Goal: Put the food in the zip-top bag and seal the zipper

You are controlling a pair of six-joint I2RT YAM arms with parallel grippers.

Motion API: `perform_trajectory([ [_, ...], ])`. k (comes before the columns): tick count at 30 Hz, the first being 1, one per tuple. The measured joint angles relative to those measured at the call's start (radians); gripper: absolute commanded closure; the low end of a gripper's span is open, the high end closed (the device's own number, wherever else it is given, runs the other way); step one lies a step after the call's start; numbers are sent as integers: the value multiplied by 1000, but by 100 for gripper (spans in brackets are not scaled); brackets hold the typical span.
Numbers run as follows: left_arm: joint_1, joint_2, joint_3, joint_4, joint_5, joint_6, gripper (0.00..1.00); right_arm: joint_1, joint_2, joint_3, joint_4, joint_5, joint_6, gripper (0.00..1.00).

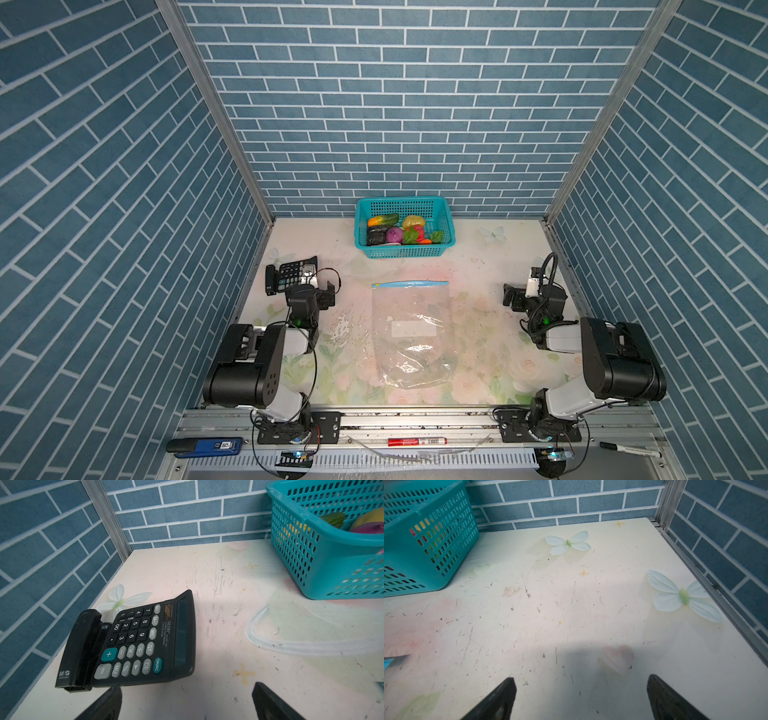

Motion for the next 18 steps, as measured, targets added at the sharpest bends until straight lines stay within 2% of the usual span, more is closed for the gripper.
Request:
perform_trajectory([
  [18, 0, 0, 0, 0, 0, 0, 1, -1, 0, 0, 2, 45, 0, 1],
])
